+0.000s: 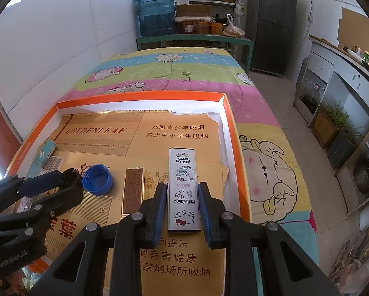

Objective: Organize rigid objects
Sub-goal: 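Lower and release the black cap with the left gripper while the right releases the card box, then withdraw both tools from the tray toward the remaining caps on the quilt, then grasp the white bottle cap with the right gripper, then grasp the red bottle cap with the left gripper while the right holds the white cap, then carry the red cap and white cap toward the GOLDENLEAF tray with both grippers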

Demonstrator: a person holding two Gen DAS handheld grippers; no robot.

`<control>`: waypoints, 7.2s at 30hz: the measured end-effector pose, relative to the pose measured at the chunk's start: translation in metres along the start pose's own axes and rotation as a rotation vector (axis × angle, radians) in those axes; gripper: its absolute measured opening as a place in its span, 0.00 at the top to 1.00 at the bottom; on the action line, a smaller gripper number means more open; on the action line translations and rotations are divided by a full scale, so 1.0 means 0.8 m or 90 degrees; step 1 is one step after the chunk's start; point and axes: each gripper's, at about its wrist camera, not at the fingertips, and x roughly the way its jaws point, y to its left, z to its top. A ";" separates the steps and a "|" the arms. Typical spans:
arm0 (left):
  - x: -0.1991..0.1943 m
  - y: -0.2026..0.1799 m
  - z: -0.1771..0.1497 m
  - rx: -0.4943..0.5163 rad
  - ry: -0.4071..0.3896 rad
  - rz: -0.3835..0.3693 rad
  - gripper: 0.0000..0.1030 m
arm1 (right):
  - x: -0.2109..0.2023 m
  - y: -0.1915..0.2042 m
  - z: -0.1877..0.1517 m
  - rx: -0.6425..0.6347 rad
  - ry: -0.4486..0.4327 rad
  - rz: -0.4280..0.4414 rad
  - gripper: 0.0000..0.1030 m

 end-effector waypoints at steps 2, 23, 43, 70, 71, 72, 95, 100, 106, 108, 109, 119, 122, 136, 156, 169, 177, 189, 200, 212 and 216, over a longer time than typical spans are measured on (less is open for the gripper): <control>-0.001 0.001 0.000 -0.003 -0.001 -0.003 0.55 | 0.000 0.000 0.000 0.002 0.000 0.001 0.74; -0.028 0.004 -0.003 -0.018 -0.041 -0.039 0.55 | -0.022 -0.012 0.002 0.026 -0.041 0.019 0.74; -0.064 0.009 -0.013 -0.026 -0.098 -0.033 0.55 | -0.055 0.010 -0.012 0.004 -0.119 0.083 0.74; -0.169 0.023 -0.113 -0.089 -0.107 -0.022 0.55 | -0.163 0.046 -0.106 -0.020 -0.098 0.135 0.74; -0.174 0.021 -0.116 -0.085 -0.107 -0.020 0.55 | -0.165 0.048 -0.109 -0.021 -0.096 0.135 0.74; -0.178 0.021 -0.120 -0.081 -0.107 -0.017 0.55 | -0.166 0.049 -0.111 -0.022 -0.093 0.136 0.74; -0.227 0.008 -0.193 -0.061 -0.106 -0.032 0.54 | -0.198 0.081 -0.194 -0.053 -0.019 0.166 0.53; -0.231 0.005 -0.201 -0.049 -0.107 -0.013 0.54 | -0.195 0.085 -0.205 -0.055 -0.003 0.164 0.53; -0.237 0.005 -0.208 -0.035 -0.112 0.016 0.54 | -0.194 0.094 -0.213 -0.074 0.003 0.151 0.53; -0.238 0.006 -0.208 -0.034 -0.111 0.018 0.54 | -0.194 0.098 -0.214 -0.082 0.002 0.146 0.53; -0.238 0.007 -0.209 -0.034 -0.110 0.019 0.54 | -0.194 0.100 -0.215 -0.085 0.001 0.144 0.53; -0.241 0.019 -0.220 -0.046 -0.102 0.021 0.54 | -0.188 0.109 -0.220 -0.101 0.002 0.114 0.53; -0.235 0.019 -0.221 -0.049 -0.090 0.015 0.54 | -0.186 0.108 -0.221 -0.101 0.003 0.109 0.53; -0.222 0.005 -0.214 -0.027 -0.075 0.018 0.54 | -0.158 0.128 -0.204 -0.138 -0.002 0.103 0.55; -0.139 -0.054 -0.188 0.028 0.037 0.009 0.54 | -0.187 0.048 -0.218 -0.032 -0.026 0.089 0.71; -0.130 -0.071 -0.186 0.068 0.027 0.063 0.69 | -0.182 0.032 -0.225 -0.005 -0.025 0.113 0.71; -0.131 -0.071 -0.187 0.067 0.024 0.061 0.70 | -0.184 0.031 -0.225 -0.006 -0.027 0.116 0.71; -0.144 -0.056 -0.190 0.037 0.017 0.025 0.70 | -0.188 0.039 -0.222 -0.014 -0.027 0.116 0.71; -0.163 -0.052 -0.188 0.026 0.001 0.009 0.70 | -0.194 0.047 -0.216 -0.025 -0.032 0.120 0.71; -0.185 -0.040 -0.177 0.012 -0.015 0.001 0.70 | -0.206 0.062 -0.200 -0.044 -0.035 0.120 0.71; -0.198 -0.036 -0.166 0.009 -0.022 0.001 0.70 | -0.210 0.068 -0.189 -0.046 -0.034 0.124 0.71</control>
